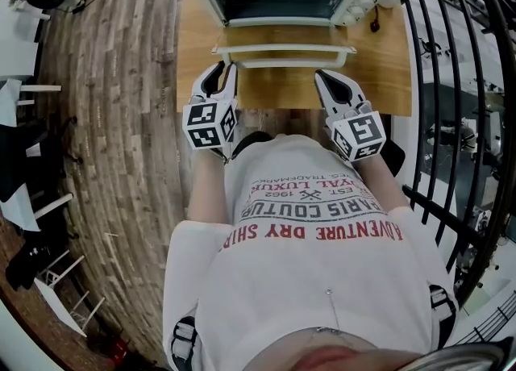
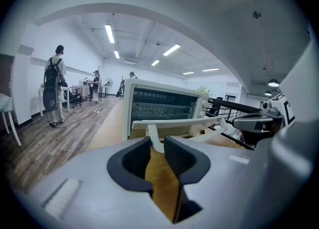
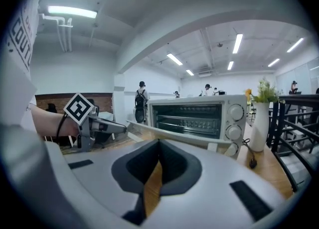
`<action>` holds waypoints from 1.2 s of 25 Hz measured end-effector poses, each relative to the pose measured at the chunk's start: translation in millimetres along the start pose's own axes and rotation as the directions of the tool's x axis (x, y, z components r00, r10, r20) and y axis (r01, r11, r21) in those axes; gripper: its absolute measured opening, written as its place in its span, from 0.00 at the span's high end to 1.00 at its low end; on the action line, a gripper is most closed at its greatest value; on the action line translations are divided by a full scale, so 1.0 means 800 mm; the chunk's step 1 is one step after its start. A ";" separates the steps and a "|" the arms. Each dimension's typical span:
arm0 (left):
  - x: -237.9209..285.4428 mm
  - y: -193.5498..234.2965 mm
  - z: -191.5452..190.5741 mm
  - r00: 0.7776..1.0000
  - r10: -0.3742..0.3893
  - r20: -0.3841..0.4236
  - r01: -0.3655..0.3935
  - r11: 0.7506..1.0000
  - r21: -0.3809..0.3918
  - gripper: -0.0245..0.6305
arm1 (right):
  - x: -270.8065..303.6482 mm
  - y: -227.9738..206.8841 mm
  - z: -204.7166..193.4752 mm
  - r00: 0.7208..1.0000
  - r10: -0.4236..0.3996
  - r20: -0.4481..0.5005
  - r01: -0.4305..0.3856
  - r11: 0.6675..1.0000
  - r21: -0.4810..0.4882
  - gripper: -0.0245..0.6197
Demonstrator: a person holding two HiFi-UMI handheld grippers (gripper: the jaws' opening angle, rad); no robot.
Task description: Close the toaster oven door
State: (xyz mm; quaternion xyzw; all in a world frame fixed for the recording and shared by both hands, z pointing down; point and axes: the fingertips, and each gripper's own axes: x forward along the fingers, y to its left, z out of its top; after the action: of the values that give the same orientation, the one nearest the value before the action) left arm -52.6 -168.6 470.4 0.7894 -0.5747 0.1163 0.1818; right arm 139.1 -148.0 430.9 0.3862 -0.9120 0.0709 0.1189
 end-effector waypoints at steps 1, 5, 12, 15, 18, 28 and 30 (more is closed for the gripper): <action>0.001 0.001 0.007 1.000 0.006 0.013 -0.006 1.000 0.004 0.82 | 0.000 -0.002 0.003 1.000 -0.001 0.006 0.001 1.000 -0.002 0.98; 0.006 0.004 0.027 0.999 0.011 0.043 -0.012 1.000 0.010 0.82 | 0.000 -0.009 0.017 0.999 -0.012 0.035 0.013 1.000 -0.011 0.98; 0.016 0.006 0.055 0.997 -0.004 0.080 0.002 1.000 0.024 0.81 | 0.001 -0.021 0.035 0.996 -0.042 0.082 0.043 0.999 -0.012 0.98; 0.022 0.009 0.069 0.995 -0.006 0.096 0.003 0.999 0.032 0.81 | 0.004 -0.023 0.036 0.996 -0.053 0.078 0.053 0.999 -0.009 0.98; 0.029 0.013 0.085 0.993 -0.011 0.117 0.009 1.000 0.024 0.81 | 0.008 -0.020 0.041 0.996 -0.051 0.076 0.052 0.999 -0.006 0.98; 0.061 0.027 0.131 0.988 -0.054 0.146 0.057 0.998 -0.019 0.81 | 0.046 -0.043 0.065 0.996 -0.058 0.062 0.059 0.998 -0.004 0.98; 0.068 0.029 0.135 0.987 -0.060 0.147 0.065 0.998 -0.027 0.81 | 0.054 -0.048 0.066 0.997 -0.058 0.055 0.059 0.998 -0.004 0.98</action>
State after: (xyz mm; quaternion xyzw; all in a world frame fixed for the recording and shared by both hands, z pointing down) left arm -60.8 -267.3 397.5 0.8105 -0.5632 0.0432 0.1552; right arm 129.4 -215.8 393.6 0.4142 -0.9034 0.0541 0.0971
